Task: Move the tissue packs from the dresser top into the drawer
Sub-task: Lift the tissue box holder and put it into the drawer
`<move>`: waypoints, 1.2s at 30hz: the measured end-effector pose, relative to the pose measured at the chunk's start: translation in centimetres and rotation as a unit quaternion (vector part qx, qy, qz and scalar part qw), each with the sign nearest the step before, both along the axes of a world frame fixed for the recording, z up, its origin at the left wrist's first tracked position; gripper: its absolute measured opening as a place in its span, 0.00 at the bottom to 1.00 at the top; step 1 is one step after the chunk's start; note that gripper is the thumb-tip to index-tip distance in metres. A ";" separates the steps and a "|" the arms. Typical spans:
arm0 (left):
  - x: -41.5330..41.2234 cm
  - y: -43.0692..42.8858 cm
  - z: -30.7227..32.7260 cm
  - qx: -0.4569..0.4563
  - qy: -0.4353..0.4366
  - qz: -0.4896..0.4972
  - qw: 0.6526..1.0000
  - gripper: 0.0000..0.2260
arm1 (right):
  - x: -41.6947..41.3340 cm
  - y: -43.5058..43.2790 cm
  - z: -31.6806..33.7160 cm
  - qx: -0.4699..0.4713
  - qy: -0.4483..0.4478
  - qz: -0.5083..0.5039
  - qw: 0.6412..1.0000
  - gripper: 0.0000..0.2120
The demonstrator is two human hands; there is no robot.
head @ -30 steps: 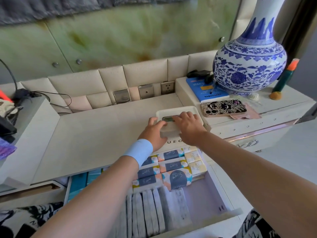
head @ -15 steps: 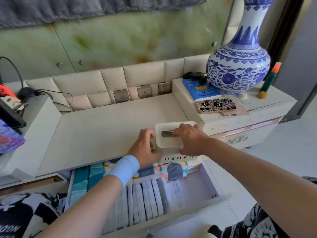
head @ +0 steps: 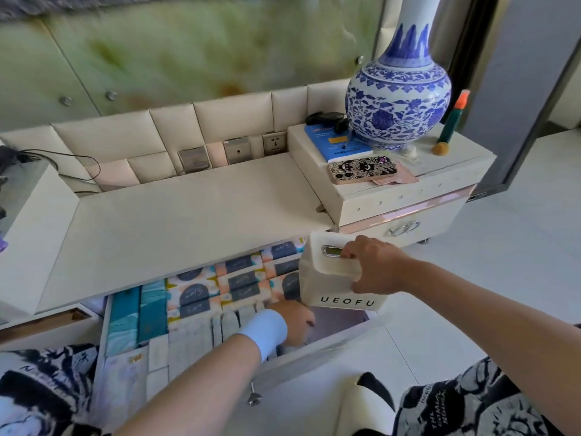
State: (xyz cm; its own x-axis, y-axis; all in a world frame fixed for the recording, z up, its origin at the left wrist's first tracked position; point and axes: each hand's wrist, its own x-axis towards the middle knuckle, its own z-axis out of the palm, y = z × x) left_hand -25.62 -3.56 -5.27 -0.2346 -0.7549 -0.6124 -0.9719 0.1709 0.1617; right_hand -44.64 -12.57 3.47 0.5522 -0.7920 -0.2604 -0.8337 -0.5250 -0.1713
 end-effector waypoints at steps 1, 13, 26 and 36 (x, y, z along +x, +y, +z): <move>-0.6 -0.4 -0.5 0.012 -0.020 -0.023 0.999 0.21 | -0.3 -0.2 -0.1 0.005 -0.006 -0.007 1.000 0.34; 0.2 -2.3 -3.6 -0.004 -0.179 -0.188 0.966 0.21 | 0.1 -2.0 -1.5 0.030 -0.045 0.006 0.999 0.35; 6.8 2.0 -0.4 -0.058 -0.046 -0.049 0.996 0.25 | 1.3 1.3 -2.0 0.059 -0.050 0.113 0.991 0.32; 8.1 2.7 0.1 -0.087 -0.008 0.002 0.996 0.19 | 3.8 3.4 -4.0 0.032 0.079 0.190 0.978 0.32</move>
